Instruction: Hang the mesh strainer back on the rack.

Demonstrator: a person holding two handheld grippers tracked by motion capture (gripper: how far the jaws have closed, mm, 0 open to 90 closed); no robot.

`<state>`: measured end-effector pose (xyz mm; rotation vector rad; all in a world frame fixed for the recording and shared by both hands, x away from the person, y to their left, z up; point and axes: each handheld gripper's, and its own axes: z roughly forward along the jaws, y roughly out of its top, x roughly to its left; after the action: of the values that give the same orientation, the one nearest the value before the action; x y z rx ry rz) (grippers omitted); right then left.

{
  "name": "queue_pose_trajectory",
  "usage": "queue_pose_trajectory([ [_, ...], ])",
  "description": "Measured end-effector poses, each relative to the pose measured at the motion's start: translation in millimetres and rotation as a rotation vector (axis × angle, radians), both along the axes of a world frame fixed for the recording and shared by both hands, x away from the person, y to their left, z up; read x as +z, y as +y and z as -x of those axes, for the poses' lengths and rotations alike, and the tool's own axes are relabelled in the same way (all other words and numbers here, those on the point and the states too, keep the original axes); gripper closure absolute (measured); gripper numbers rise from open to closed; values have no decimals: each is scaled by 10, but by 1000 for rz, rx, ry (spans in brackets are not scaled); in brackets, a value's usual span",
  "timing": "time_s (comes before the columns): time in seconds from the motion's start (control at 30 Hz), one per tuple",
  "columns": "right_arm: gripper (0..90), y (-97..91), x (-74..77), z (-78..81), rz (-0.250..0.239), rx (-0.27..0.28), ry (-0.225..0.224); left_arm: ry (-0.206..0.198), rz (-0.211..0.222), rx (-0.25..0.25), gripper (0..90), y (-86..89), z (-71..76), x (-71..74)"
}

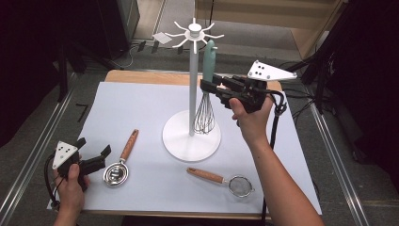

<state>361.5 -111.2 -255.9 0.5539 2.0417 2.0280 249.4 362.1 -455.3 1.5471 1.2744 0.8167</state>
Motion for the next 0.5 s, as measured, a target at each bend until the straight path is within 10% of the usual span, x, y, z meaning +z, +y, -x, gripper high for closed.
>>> queue_pose_trajectory([
  [0.5, 530, -36, 6, 51, 11, -6, -27, 1, 3, 1, 36, 0, -3, -1],
])
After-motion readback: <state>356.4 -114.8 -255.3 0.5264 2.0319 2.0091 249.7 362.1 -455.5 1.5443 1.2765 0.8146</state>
